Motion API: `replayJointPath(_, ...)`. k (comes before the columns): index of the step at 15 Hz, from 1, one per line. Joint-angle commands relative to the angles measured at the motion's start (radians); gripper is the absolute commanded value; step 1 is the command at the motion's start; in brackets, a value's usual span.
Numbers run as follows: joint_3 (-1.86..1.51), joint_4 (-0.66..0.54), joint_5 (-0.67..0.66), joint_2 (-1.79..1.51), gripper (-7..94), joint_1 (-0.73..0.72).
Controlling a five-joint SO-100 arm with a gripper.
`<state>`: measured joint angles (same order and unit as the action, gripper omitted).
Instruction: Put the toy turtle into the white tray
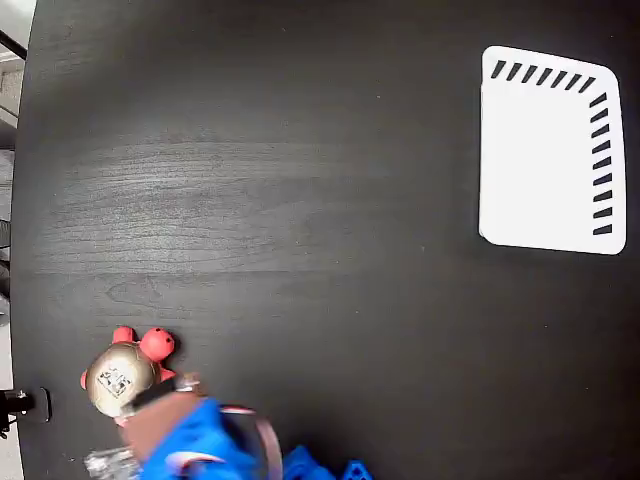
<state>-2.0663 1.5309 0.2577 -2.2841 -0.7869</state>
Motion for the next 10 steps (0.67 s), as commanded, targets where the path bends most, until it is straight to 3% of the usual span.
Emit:
replayJointPath(1,0.153,0.043,0.043,0.161,0,-0.1)
replayJointPath(3,0.204,0.046,0.038,0.278,0,-0.17)
replayJointPath(7,0.314,0.089,-0.121,0.43,2,-0.178)
replayJointPath(10,0.307,0.089,-0.195,0.456,31,-0.187)
